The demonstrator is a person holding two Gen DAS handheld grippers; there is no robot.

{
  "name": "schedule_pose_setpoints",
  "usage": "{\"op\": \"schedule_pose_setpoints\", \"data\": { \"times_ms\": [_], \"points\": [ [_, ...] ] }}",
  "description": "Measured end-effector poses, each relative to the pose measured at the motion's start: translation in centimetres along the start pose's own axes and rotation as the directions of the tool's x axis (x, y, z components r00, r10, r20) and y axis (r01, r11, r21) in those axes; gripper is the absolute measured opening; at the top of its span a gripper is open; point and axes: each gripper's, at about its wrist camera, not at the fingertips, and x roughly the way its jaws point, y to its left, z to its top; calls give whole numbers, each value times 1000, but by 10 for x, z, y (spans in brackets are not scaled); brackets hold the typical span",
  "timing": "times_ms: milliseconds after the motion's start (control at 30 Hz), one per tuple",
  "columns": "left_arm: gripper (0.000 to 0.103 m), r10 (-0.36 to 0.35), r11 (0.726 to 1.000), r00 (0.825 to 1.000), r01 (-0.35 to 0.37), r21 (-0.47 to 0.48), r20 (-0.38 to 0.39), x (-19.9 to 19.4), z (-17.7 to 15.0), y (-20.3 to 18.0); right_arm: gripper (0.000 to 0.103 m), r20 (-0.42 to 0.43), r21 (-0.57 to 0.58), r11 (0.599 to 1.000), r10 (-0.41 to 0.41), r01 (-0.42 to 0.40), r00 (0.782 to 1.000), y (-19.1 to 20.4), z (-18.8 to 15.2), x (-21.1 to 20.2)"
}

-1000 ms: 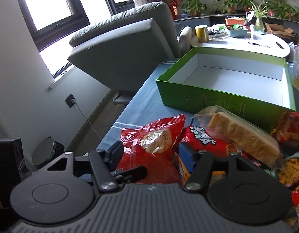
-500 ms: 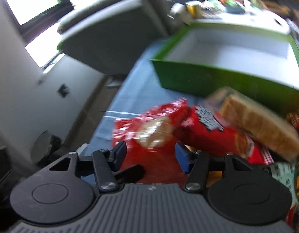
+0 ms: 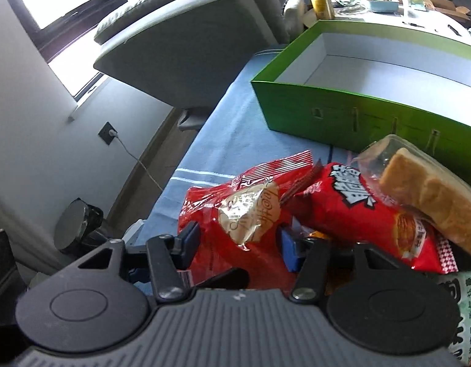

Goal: Organize snacks
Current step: 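Lower the left tool onto the red chip bag while the right tool closes on it too, then lift the red chip bag with both tools and carry it over the green box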

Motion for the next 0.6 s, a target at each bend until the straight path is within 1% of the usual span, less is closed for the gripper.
{"op": "schedule_pose_setpoints", "data": {
  "times_ms": [133,267,467,600],
  "points": [
    [56,0,999,1000,-2,39,30,-13,5,-11,74,39,-19,1000,21,-20,999,9,-2,-13],
    [56,-1,996,996,-7,93,91,-33,14,-25,74,119,-30,998,57,-54,991,15,1,-36],
    [56,-11,988,985,-16,156,172,-54,32,-49,74,234,-38,993,119,-113,965,18,13,-71],
    [56,-27,977,979,-17,211,202,-53,48,-68,74,305,-45,993,120,-112,945,15,25,-85]
  ]
}}
